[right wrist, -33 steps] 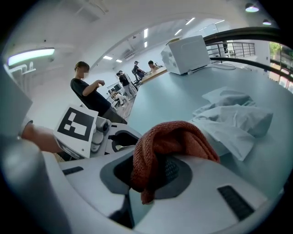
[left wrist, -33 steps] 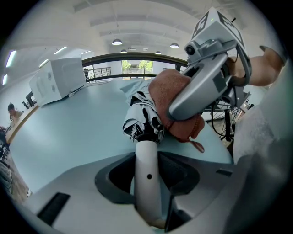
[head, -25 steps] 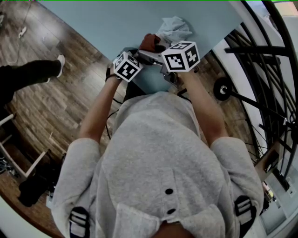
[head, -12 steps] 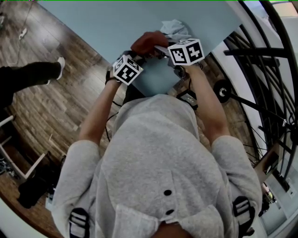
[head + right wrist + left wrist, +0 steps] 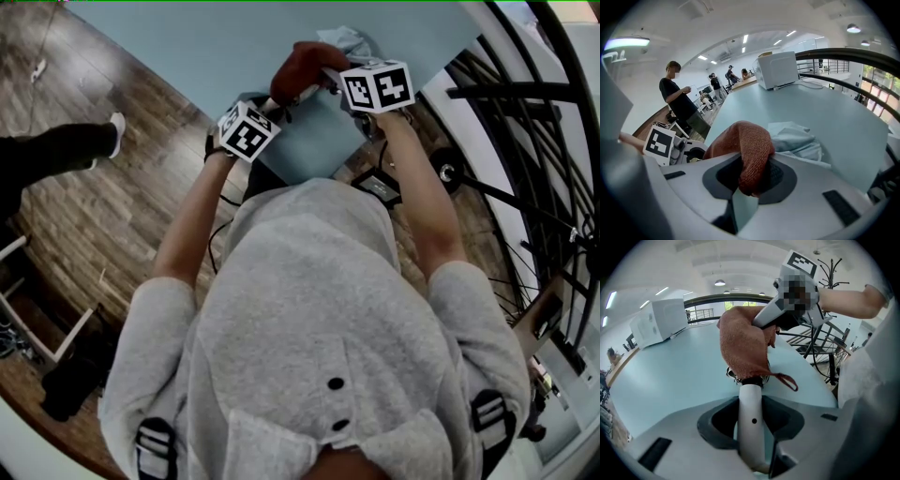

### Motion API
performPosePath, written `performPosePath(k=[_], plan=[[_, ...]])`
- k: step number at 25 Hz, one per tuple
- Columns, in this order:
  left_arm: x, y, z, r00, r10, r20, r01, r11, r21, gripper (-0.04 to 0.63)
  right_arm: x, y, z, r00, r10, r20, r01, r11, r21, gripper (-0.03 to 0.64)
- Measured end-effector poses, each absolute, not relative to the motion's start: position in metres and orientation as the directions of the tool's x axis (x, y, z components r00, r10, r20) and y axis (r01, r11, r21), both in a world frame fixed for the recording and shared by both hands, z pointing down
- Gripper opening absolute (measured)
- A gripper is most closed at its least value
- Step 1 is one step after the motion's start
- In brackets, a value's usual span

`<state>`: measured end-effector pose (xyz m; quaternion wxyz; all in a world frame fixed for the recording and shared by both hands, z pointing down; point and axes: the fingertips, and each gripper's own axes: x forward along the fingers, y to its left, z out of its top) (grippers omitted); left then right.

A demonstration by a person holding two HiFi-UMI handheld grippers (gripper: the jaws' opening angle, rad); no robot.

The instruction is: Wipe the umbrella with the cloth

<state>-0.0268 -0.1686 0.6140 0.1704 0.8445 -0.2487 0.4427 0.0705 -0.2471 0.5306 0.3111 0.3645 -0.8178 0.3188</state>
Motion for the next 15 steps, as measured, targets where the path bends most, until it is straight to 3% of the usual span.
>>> performPosePath(k=[15], plan=[[-0.027, -0.167, 0.615, 0.482, -0.266, 0.835, -0.565, -0.822, 0.065, 0.161, 0.104, -0.262, 0.522, -0.459, -0.459, 0.761, -0.84, 0.502, -0.205, 0.075]])
